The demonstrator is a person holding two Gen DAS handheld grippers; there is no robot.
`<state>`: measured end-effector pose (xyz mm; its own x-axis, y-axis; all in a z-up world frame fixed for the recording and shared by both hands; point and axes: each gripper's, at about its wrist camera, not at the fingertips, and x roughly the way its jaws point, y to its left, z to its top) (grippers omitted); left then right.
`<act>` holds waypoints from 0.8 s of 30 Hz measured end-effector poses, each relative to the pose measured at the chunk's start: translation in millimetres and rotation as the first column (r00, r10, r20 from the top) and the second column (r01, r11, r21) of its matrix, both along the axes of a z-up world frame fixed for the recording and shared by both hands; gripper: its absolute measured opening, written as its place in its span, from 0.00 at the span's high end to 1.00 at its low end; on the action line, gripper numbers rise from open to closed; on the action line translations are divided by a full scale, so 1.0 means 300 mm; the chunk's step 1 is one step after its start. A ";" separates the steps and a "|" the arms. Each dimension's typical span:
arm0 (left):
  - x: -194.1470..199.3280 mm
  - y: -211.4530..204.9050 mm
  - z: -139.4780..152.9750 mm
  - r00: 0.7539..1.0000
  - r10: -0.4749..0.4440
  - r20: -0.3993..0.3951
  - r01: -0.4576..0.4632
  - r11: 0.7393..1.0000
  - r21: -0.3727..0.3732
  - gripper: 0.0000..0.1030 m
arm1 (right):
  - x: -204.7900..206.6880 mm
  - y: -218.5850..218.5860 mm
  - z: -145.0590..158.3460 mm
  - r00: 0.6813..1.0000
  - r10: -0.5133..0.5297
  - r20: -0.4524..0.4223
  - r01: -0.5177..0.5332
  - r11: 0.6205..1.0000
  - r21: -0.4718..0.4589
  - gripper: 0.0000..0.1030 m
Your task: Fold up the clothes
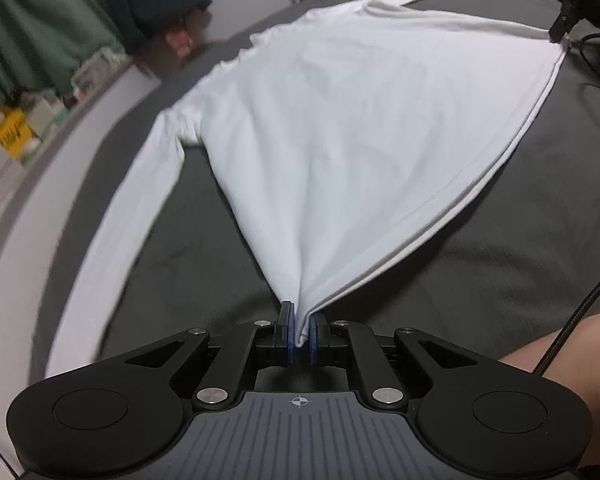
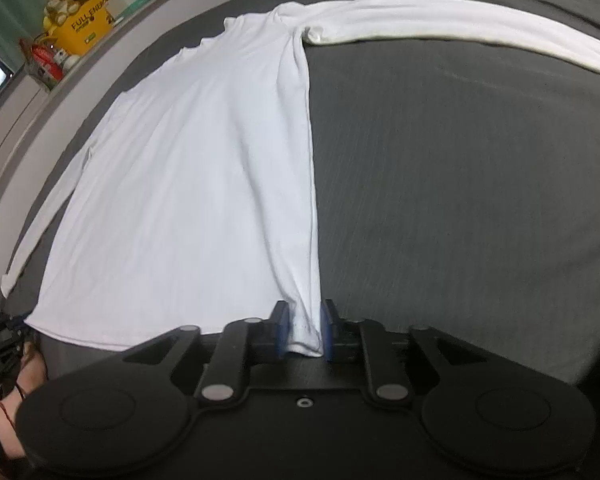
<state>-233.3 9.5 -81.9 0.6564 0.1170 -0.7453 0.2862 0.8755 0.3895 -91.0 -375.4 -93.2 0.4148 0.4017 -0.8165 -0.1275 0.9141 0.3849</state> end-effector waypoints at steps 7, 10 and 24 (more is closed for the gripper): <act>-0.036 0.094 0.025 0.994 0.108 -0.010 -0.108 0.982 -0.152 0.50 | 0.040 -0.059 0.032 0.997 -0.077 0.032 0.076 0.997 0.022 0.69; -0.063 0.129 0.056 0.988 0.150 0.040 -0.140 0.974 -0.179 0.19 | 0.065 -0.069 0.058 0.995 -0.085 0.059 0.084 0.996 0.018 0.62; 0.134 0.137 0.218 0.969 0.161 0.187 -0.067 0.900 -0.430 0.19 | 0.349 -0.046 0.099 0.985 -0.151 0.089 0.137 0.980 0.141 0.49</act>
